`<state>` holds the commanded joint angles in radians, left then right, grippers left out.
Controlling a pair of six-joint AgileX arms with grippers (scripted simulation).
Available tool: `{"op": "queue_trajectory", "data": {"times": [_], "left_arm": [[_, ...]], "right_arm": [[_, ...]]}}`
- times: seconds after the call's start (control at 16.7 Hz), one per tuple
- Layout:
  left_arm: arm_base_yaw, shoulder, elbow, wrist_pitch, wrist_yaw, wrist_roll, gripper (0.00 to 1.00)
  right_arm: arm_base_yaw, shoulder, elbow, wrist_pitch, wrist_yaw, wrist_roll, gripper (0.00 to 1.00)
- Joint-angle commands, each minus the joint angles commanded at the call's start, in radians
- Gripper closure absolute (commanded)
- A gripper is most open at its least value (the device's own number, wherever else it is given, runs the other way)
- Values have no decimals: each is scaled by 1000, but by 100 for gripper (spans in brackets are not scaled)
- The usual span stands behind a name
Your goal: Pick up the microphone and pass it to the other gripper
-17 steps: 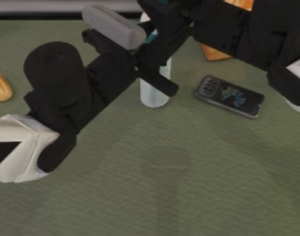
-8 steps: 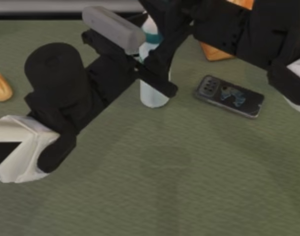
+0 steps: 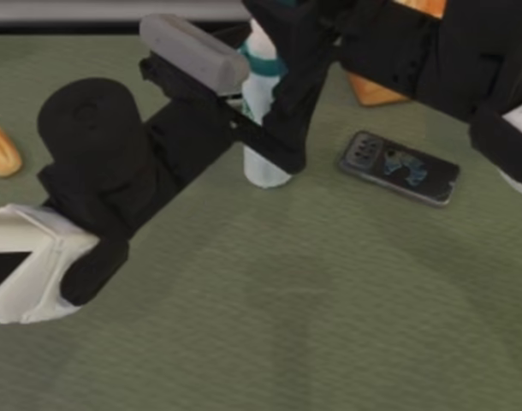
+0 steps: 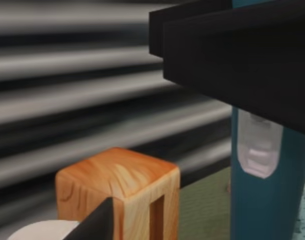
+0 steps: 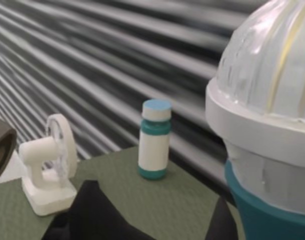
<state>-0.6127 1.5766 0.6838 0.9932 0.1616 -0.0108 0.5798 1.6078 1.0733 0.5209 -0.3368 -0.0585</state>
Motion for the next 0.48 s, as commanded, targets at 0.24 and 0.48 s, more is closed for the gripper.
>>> {"op": "queue_trajectory", "data": {"times": [0.24,0.48], "left_arm": [[36,-145,-144,-3,20,-1,0],[62,-245,-244,1,38,-5,0]], "right_arm": [[-58,-50,-48,2,-65,3,100],[-107,-92,-88,3,-119,-4,100]]}}
